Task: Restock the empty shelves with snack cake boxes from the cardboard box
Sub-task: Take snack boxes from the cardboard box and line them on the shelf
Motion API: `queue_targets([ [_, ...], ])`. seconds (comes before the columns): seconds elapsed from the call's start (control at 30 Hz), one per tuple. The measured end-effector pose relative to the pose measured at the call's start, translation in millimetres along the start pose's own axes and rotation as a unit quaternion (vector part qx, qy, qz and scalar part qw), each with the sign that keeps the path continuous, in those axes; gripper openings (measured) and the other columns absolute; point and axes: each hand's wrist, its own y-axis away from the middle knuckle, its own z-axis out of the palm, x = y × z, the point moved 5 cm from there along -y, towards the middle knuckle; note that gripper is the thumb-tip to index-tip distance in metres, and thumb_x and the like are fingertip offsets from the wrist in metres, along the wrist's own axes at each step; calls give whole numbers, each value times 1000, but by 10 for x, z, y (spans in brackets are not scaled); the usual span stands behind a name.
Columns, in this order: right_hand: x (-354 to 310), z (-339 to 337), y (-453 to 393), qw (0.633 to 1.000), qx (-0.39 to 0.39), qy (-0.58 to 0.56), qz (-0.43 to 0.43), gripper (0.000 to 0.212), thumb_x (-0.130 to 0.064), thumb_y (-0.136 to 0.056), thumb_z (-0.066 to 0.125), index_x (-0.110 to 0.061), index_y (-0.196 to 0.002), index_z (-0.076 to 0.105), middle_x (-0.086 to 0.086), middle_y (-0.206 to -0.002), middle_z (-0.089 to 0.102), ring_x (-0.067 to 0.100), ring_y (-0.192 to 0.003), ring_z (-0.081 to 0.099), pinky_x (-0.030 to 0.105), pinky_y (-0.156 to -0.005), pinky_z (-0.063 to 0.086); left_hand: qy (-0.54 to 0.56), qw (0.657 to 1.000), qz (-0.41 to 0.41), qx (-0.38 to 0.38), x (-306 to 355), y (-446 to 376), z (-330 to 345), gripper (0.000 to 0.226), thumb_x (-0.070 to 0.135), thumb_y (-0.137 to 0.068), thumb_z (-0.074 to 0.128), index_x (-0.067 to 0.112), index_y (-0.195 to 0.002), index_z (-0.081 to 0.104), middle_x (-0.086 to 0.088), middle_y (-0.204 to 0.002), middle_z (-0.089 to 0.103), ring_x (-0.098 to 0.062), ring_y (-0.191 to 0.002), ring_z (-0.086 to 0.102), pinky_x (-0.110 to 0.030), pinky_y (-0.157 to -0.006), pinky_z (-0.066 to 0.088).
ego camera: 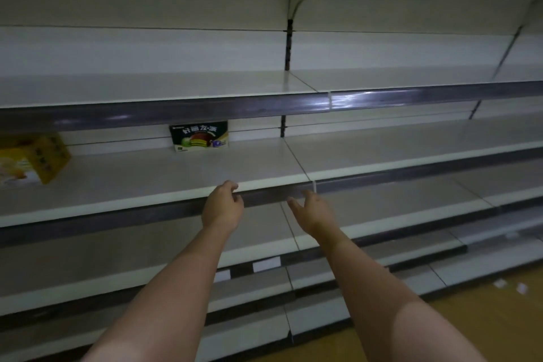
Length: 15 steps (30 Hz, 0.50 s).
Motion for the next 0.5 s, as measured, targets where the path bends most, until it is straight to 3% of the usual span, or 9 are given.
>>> queue_targets([
  [0.27,830,-279,655,995,5,-13,100,64,-48,-99,39,-12,-150,25,10,-151,35,26,-136,36,38,-110,33,-17,990,33,-138,366,558,738,33,14,-97,48,13,-129,54,-5,-132,57,-24,-116,55,-29,-90,43],
  [0.5,1604,-411,1522,966,74,-59,239,63,-49,-99,39,-13,-149,26,8,-146,43,25,-131,43,33,-104,37,-25,953,126,-275,770,1146,1440,30,18,-98,46,15,-127,54,-5,-127,59,-23,-112,57,-30,-90,45],
])
